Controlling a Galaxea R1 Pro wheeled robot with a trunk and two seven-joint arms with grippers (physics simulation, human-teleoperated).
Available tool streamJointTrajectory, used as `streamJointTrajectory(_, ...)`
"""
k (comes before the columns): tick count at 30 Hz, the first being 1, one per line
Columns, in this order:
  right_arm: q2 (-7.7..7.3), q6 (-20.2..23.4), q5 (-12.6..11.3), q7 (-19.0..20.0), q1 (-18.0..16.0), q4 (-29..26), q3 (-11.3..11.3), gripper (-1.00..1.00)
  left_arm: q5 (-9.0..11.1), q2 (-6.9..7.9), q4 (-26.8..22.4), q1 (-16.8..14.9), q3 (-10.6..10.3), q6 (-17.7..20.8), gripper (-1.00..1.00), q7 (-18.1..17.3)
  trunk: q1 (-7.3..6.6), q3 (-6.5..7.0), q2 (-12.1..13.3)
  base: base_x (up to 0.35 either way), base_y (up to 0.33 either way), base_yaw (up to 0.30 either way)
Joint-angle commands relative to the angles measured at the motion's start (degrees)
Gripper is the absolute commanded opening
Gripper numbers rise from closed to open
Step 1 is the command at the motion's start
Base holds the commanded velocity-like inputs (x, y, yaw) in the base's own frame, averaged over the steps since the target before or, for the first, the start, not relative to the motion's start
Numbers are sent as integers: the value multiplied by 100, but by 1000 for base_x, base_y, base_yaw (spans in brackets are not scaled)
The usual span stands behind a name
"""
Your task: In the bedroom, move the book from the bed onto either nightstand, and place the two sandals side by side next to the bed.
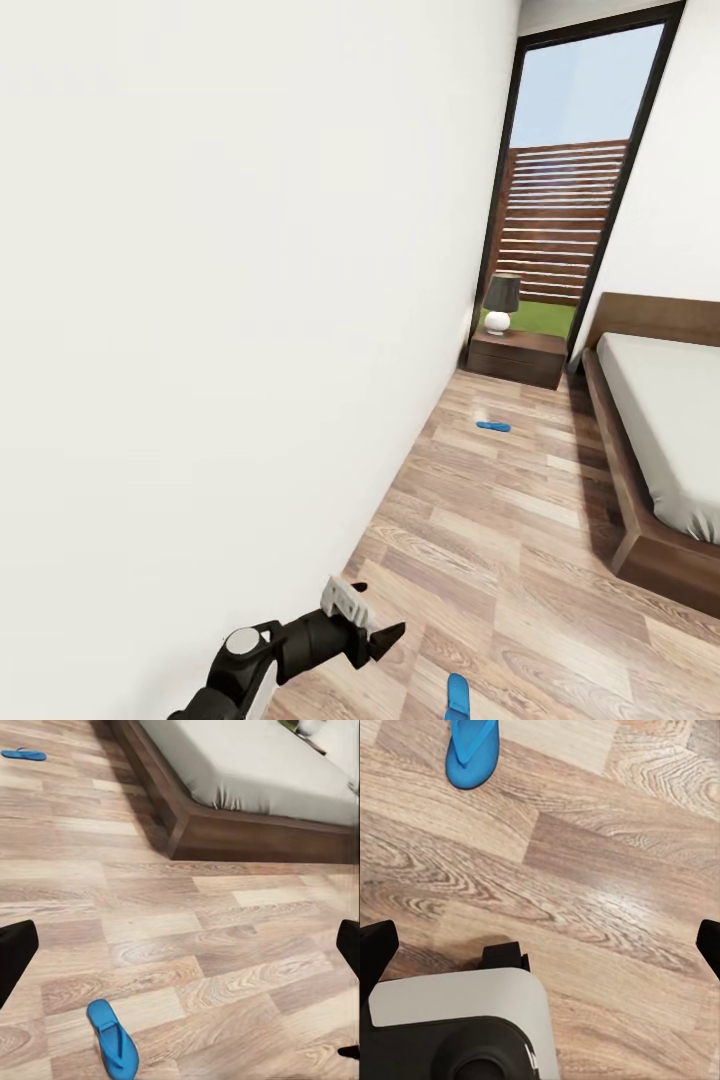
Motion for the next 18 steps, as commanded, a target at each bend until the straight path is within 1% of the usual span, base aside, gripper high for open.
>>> streamJointTrajectory(1,-3,-17,-29,5,-3,-2,-3,100,-2,1,7,-16,63,48,100,-99,0,-6,-3,0,0,0)
streamJointTrajectory(3,-5,-11,-27,10,-3,-34,-3,100,-6,-1,21,-28,109,49,100,-66,0,-6,-3,0,0,0)
streamJointTrajectory(5,-10,7,-26,8,-3,-66,-4,100,-8,-9,31,-33,129,48,100,140,0,-6,-3,0,0,0)
streamJointTrajectory(8,-15,118,-25,6,-3,-166,-8,100,11,-22,50,-37,130,41,100,652,0,-6,-3,0,0,0)
streamJointTrajectory(10,-16,293,-25,6,-3,-324,-10,100,18,-25,57,-38,125,40,100,850,0,-6,-3,0,0,0)
streamJointTrajectory(11,-16,378,-25,6,-3,-391,-11,100,20,-26,59,-39,122,40,100,891,0,-6,-3,0,0,0)
streamJointTrajectory(12,-18,588,-25,6,-3,-554,-11,100,22,-27,61,-39,118,39,100,951,0,-6,-3,0,0,0)
streamJointTrajectory(14,-35,1387,-25,6,-6,-1134,-16,100,24,-31,63,-39,106,39,100,1019,0,-6,-3,0,0,0)
streamJointTrajectory(16,-64,1822,-25,6,-12,-1449,-18,100,24,-33,64,-39,102,38,100,1036,0,-6,-3,0,0,0)
streamJointTrajectory(18,-142,2738,-25,8,-48,-2034,-20,100,25,-35,64,-39,97,36,100,1059,0,-6,-3,0,0,0)
